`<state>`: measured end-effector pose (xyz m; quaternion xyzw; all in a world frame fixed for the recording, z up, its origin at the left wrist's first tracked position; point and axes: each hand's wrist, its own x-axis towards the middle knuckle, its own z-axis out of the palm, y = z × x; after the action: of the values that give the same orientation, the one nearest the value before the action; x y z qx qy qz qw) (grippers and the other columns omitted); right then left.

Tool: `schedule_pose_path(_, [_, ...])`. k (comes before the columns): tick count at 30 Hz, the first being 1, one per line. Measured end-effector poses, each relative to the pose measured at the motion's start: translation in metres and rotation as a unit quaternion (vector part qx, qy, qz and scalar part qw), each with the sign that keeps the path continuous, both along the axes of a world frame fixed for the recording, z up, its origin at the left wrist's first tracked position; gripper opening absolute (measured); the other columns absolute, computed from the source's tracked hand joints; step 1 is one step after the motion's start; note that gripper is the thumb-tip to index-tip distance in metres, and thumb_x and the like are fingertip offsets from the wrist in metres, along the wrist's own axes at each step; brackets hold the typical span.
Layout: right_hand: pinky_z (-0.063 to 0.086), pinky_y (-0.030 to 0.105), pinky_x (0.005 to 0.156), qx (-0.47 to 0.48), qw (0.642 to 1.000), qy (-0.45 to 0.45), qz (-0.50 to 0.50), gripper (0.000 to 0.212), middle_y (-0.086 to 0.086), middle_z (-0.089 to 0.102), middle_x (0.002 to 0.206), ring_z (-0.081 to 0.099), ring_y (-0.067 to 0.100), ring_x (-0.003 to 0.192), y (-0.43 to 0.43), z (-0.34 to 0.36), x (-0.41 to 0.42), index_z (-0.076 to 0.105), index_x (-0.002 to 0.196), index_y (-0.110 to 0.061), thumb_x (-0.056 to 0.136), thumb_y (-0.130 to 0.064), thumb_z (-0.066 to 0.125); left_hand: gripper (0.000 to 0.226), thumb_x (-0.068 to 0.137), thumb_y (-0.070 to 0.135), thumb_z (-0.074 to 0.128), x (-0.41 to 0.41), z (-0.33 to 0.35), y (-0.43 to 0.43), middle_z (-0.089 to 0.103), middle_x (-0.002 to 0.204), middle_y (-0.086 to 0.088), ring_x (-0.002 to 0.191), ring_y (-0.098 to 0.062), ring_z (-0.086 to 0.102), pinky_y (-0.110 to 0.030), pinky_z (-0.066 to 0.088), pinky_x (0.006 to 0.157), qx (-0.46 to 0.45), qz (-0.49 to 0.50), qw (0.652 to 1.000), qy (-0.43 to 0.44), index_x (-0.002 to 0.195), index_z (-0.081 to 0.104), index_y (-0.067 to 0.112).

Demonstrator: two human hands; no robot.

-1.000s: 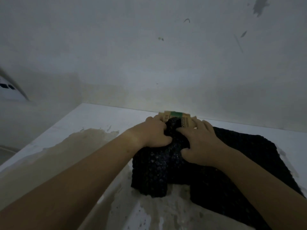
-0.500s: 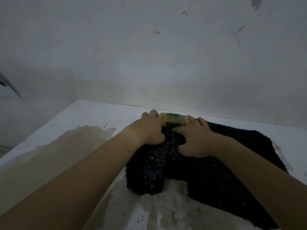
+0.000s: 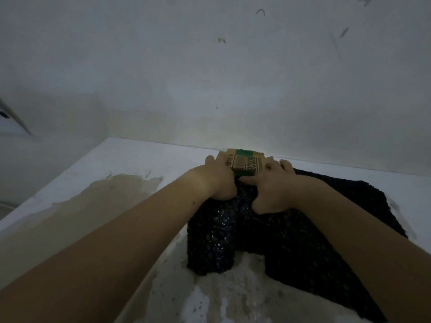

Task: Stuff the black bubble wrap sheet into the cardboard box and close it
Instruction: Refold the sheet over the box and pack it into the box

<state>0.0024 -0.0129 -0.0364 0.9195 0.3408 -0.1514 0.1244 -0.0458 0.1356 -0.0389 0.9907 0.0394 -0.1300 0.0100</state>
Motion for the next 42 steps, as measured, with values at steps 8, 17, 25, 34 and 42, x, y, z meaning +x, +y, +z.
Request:
schedule_pose_path(8, [-0.001, 0.049, 0.116, 0.038, 0.999, 0.018, 0.0, 0.079, 0.011, 0.027, 0.154, 0.002, 0.031, 0.145, -0.005, 0.007, -0.001, 0.026, 0.148, -0.044, 0.074, -0.053, 0.053, 0.076, 0.074, 0.065, 0.045, -0.049, -0.016, 0.025, 0.008, 0.16, 0.017, 0.143, -0.012, 0.012, -0.04, 0.028, 0.114, -0.209, -0.034, 0.96, -0.182, 0.142, 0.046, 0.032])
schedule_pose_path(17, [0.051, 0.034, 0.088, 0.239, 0.969, -0.064, 0.007, 0.04, -0.007, 0.064, 0.118, 0.06, 0.014, 0.101, -0.082, 0.013, -0.035, 0.061, 0.121, -0.032, 0.086, -0.049, 0.055, 0.072, 0.09, 0.065, 0.038, -0.055, -0.022, 0.015, -0.005, 0.163, 0.005, 0.147, -0.02, 0.003, -0.046, 0.033, 0.106, -0.14, -0.03, 0.982, -0.121, 0.151, 0.031, 0.028])
schedule_pose_path(25, [0.046, 0.034, 0.083, 0.276, 0.938, -0.183, 0.101, 0.038, -0.008, 0.059, 0.115, 0.056, 0.017, 0.101, -0.075, -0.002, -0.055, 0.057, 0.119, -0.028, 0.082, -0.034, 0.067, 0.071, 0.091, 0.064, 0.037, -0.058, -0.022, 0.012, -0.008, 0.163, 0.006, 0.148, -0.021, 0.004, -0.047, 0.032, 0.108, -0.134, -0.017, 0.985, -0.103, 0.152, 0.029, 0.029])
schedule_pose_path(34, [0.02, 0.046, 0.109, -0.036, 0.975, -0.145, 0.163, 0.031, -0.005, 0.062, 0.119, 0.029, 0.031, 0.135, -0.043, 0.006, -0.051, 0.068, 0.101, -0.026, 0.072, -0.034, 0.06, 0.077, 0.084, 0.066, 0.033, -0.054, -0.021, 0.012, -0.006, 0.162, 0.011, 0.146, -0.02, 0.008, -0.046, 0.031, 0.108, -0.155, -0.008, 0.982, -0.104, 0.151, 0.031, 0.029])
schedule_pose_path(42, [0.02, 0.044, 0.112, 0.059, 0.985, -0.048, 0.158, 0.028, -0.005, 0.059, 0.107, 0.026, 0.026, 0.139, -0.051, 0.013, -0.04, 0.053, 0.079, -0.029, 0.07, -0.051, 0.066, 0.069, 0.091, 0.061, 0.038, -0.052, -0.02, 0.011, -0.008, 0.163, 0.008, 0.147, -0.023, 0.007, -0.047, 0.03, 0.111, -0.157, 0.002, 0.984, -0.083, 0.152, 0.029, 0.029])
